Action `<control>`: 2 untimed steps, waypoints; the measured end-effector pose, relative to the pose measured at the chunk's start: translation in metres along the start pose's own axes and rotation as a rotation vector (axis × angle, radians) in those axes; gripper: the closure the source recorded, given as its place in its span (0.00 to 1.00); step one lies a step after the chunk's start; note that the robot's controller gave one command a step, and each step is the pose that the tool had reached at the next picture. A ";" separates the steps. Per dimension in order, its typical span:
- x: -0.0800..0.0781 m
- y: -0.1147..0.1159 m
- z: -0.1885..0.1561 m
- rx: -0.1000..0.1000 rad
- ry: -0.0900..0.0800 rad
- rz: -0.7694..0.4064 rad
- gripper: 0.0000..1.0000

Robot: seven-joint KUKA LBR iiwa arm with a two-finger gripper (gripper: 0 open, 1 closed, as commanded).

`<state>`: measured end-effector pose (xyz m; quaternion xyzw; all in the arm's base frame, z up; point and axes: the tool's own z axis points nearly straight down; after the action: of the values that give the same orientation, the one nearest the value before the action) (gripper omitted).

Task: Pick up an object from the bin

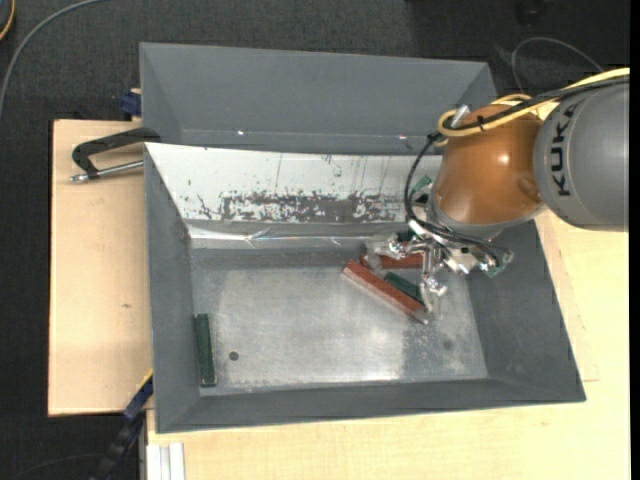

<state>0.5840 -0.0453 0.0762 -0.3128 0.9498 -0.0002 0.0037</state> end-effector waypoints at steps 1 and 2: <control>-0.009 0.039 0.004 -0.003 0.003 0.011 0.00; -0.008 0.037 0.005 -0.004 0.005 0.015 1.00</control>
Offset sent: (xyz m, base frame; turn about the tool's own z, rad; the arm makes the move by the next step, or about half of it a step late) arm -0.0164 0.0334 -0.0062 0.0129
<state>0.5683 -0.0107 0.0706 -0.3057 0.9521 0.0010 0.0006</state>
